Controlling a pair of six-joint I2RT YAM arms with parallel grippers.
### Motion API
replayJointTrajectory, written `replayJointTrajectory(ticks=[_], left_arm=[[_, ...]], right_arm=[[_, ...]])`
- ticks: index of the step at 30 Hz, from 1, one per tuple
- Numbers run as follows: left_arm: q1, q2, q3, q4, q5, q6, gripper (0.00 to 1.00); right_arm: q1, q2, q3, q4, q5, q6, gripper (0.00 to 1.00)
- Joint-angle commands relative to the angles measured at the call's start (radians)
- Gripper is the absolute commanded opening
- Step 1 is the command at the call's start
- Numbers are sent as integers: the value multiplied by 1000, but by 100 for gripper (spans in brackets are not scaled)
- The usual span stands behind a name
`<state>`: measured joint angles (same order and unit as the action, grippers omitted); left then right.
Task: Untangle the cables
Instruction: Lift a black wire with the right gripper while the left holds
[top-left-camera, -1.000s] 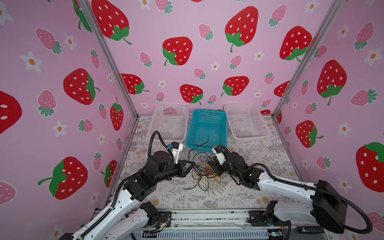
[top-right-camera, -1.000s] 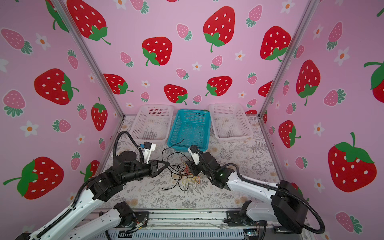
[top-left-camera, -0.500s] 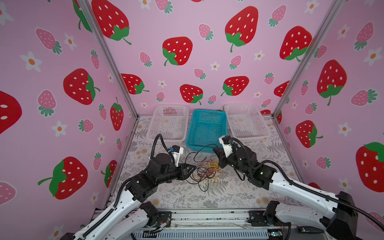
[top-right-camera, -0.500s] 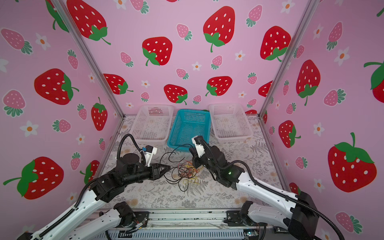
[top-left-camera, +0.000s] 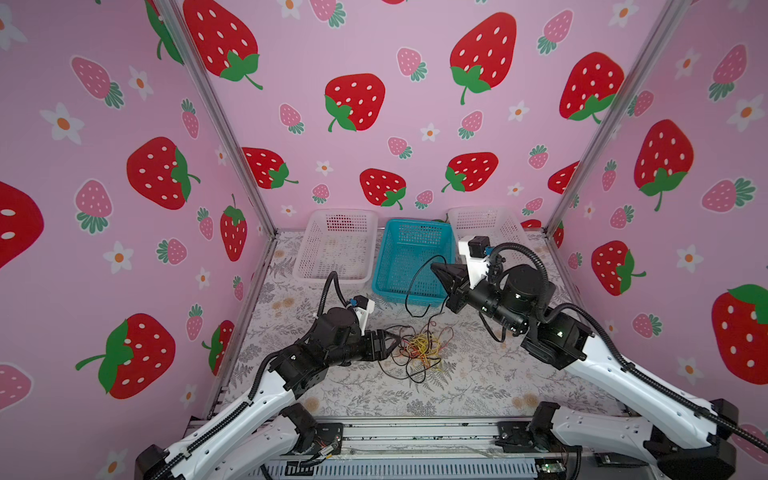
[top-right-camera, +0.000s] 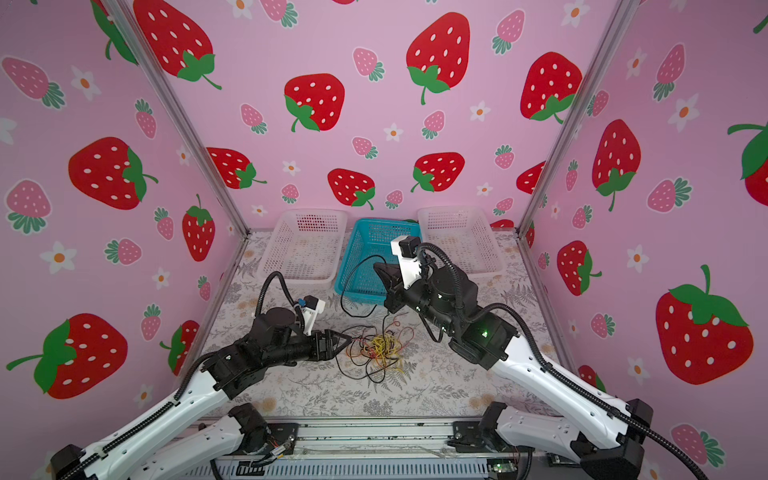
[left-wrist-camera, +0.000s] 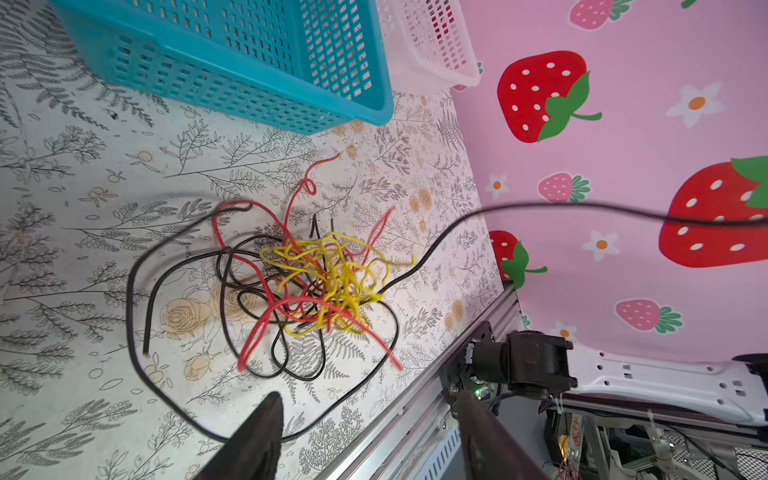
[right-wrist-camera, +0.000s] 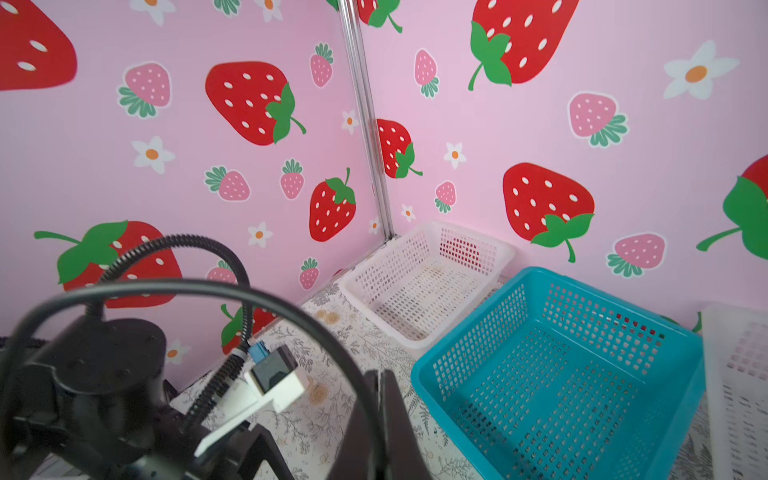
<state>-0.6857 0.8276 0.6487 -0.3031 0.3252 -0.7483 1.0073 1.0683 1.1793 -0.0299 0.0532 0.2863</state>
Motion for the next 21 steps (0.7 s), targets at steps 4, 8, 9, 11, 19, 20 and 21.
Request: replayJointTrajectory(ticks=[4,8,9,11,19,20,21], left_arm=[[-8,50,-27,107,28,-26,70],[-8,62,-34,97,-3,-8,73],[-8,64,-38,100,-12,-4,74],[-8,73,-43,102,-18,6,75],[-3,62,36,-28,-127,97,82],[1,51,60,-65,-154,118,85],[5,44,84,-98,-178,139,87]], right_arm=[[4,40,162,-86,9,-46,0],[4,76,292,-153,66,-91,0],[5,88,333,-172,82,-104,0],[4,113,412,-198,98,-120,0],[-31,205,573,-233,147,-176,0],[-44,215,580,-233,143,-175,0],[-60,226,587,-236,132,-171,0]])
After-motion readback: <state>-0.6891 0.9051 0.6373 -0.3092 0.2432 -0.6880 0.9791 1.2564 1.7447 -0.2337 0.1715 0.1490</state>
